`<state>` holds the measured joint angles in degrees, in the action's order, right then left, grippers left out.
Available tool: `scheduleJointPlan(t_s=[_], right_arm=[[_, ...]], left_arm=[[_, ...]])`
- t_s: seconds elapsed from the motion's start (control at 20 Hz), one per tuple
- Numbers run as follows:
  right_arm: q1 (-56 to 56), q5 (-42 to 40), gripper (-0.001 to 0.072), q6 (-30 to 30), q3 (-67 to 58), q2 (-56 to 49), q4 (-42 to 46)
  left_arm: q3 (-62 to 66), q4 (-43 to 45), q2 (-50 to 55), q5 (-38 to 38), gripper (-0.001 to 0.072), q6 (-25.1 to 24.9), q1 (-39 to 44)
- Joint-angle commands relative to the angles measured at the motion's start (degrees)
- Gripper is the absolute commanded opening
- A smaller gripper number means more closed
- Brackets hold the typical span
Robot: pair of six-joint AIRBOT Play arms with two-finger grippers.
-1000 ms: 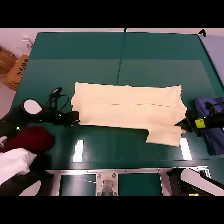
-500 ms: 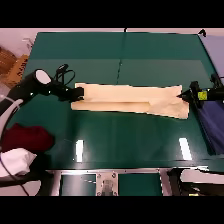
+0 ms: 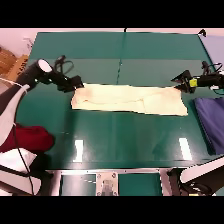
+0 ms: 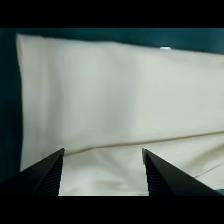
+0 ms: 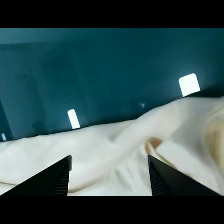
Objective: Fold the shirts.
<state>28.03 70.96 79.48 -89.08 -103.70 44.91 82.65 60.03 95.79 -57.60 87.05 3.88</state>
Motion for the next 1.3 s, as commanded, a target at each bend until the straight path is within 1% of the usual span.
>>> scheduleJointPlan(t_s=[0.0, 0.15, 0.2, 0.25, 0.3, 0.35, 0.4, 0.45, 0.5, 0.6, 0.75, 0.9, 0.95, 1.0, 1.05, 1.1, 1.15, 1.25], right_arm=[[4.59, 5.75, 0.0547, -1.90, -4.76, -1.27, 4.26], [8.11, 10.34, 0.0551, -3.78, -4.55, -2.62, 9.94], [8.70, 11.06, 0.0585, -4.81, -4.33, -3.50, 10.25], [8.94, 11.21, 0.0596, -5.38, -4.02, -4.57, 10.23], [8.94, 11.41, 0.0596, -6.47, -3.85, -5.70, 10.21], [8.81, 11.61, 0.0597, -7.17, -3.48, -6.82, 10.14], [8.41, 11.63, 0.0596, -7.89, -3.19, -7.89, 9.99], [7.93, 11.63, 0.0597, -8.33, -3.21, -9.09, 9.94], [7.58, 11.69, 0.0596, -9.05, -3.19, -10.12, 9.79], [6.84, 12.07, 0.0596, -9.99, -3.19, -11.91, 8.61], [5.07, 13.62, 0.0596, -13.73, -3.10, -13.18, 4.04], [2.56, 14.38, 0.0595, -13.99, -3.08, -13.20, 3.72], [1.77, 15.06, 0.0582, -13.97, -3.10, -13.18, 3.69], [1.07, 15.91, 0.0405, -13.97, -3.10, -13.18, 3.69], [0.59, 16.65, 0.0173, -13.92, -3.13, -13.16, 3.61], [0.44, 17.49, 0.0088, -13.46, -3.54, -13.16, 3.54], [0.37, 18.16, 0.0028, -12.15, -4.28, -13.00, 3.54], [0.37, 20.13, 0.0024, -10.38, -6.45, -11.67, 3.58]], left_arm=[[6.03, 0.42, 0.52, -5.60, 0.0569, -0.04, -4.98], [8.46, -0.24, 0.52, -8.37, 0.0568, -0.07, -6.97], [8.61, -0.52, 0.52, -8.83, 0.0567, -0.15, -6.88], [8.59, -1.64, 0.52, -9.25, 0.0566, -0.52, -6.58], [8.59, -2.03, 0.52, -9.25, 0.0535, -0.55, -6.19], [8.59, -2.12, 0.52, -8.98, 0.0396, -0.57, -5.62], [8.59, -2.10, 0.52, -8.74, 0.0277, -0.59, -5.01], [8.59, -2.16, 0.52, -8.55, 0.0135, -0.59, -4.50], [8.59, -2.16, 0.52, -8.22, 0.0021, -1.25, -3.78], [8.59, -2.14, 0.52, -7.06, 0.0018, -3.13, -1.88], [8.59, -2.16, 0.52, -3.43, 0.0019, -3.13, 2.40], [8.59, -2.16, 0.52, 0.35, 0.0019, -3.28, 8.07], [8.59, -2.14, 0.61, 1.97, 0.0019, -3.78, 10.43], [8.59, -2.14, 0.90, 3.28, 0.0019, -4.46, 12.68], [8.59, -2.14, 1.42, 4.39, 0.0019, -4.87, 15.10], [8.59, -2.14, 2.27, 5.20, 0.0019, -5.03, 17.20], [8.61, -2.16, 3.34, 6.08, 0.0018, -5.03, 19.32], [8.61, -2.40, 5.95, 8.61, 0.0018, -4.98, 23.19]])
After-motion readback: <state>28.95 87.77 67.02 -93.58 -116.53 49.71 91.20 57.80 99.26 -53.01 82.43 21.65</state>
